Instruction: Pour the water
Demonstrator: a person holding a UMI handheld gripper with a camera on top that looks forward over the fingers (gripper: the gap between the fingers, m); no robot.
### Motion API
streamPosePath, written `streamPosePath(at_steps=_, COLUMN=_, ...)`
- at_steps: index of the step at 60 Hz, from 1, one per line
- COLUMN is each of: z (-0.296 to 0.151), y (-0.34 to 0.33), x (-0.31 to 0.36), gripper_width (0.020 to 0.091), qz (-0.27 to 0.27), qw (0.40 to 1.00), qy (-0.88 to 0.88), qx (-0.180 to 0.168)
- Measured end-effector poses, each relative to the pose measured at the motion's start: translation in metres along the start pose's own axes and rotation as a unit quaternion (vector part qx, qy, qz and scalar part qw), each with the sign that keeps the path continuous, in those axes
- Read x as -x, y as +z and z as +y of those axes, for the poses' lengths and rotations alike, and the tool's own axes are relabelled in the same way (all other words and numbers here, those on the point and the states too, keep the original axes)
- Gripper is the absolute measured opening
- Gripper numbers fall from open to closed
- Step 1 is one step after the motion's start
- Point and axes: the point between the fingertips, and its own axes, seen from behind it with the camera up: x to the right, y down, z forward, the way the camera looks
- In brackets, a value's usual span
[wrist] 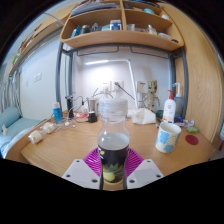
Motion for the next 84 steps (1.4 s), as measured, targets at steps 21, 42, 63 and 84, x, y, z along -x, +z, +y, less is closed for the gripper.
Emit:
streamPosePath(at_steps=21, z=-0.045, y=0.035, x=-0.014, gripper_width=0.0268, qz=-0.074, qw=0.94, qy=0.325, qx=0.074)
streamPosePath(at_steps=42, z=-0.084, y=0.057, x=-0.05, gripper_width=0.027, qz=-0.099, qw=0.717, qy=0.68, qx=0.116)
streamPosePath(at_steps=63, z=-0.099, y=0.063, x=-0.064, gripper_width=0.0271, qz=-0.11, qw=0.56, qy=0.806, qx=0.153)
streamPosePath(at_steps=84, z=-0.113, y=0.054, x=-0.075, gripper_width=0.0271, qz=-0.105, qw=0.623, qy=0.76, qx=0.15)
